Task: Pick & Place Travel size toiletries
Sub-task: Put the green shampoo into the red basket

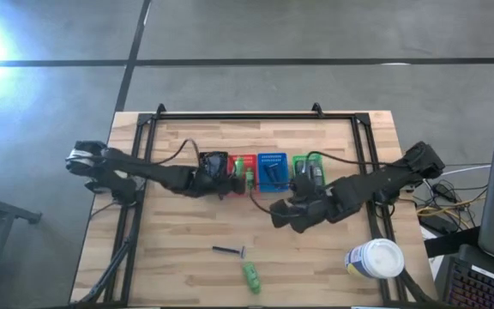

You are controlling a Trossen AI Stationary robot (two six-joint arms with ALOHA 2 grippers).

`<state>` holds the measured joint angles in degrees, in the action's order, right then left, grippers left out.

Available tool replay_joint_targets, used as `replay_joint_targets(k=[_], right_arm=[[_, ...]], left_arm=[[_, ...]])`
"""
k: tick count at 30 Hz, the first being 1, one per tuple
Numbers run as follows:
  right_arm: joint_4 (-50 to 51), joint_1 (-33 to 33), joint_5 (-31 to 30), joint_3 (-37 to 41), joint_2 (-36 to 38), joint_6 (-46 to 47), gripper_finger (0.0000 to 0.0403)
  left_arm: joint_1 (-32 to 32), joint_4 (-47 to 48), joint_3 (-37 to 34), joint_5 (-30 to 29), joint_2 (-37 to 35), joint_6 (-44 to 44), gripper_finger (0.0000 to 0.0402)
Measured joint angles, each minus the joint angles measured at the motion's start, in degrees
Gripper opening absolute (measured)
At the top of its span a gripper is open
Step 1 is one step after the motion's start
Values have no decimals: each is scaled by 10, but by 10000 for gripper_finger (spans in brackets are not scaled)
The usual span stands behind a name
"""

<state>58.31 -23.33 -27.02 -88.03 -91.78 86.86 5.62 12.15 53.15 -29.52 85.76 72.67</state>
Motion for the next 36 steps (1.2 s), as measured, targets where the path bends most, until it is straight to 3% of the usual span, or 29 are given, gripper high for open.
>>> replay_joint_targets(k=[6,11,21,24,27,33,36], right_arm=[[4,0,-34,0,25,-7,284],[14,-1,-39,1,27,-17,281],[15,-4,-41,2,26,-31,307],[15,-4,-41,2,26,-40,317],[15,-4,-39,2,26,-46,325],[17,-4,-3,4,26,-90,337],[17,-4,5,6,25,-104,341]], left_arm=[[-51,-50,0,70,60,58,154],[-57,-47,1,80,91,77,159],[-59,-50,2,75,96,76,238],[-59,-47,2,98,81,56,255],[-47,-64,2,146,50,-55,260],[57,-105,2,377,-11,-508,250],[127,-107,2,362,-14,-649,246]])
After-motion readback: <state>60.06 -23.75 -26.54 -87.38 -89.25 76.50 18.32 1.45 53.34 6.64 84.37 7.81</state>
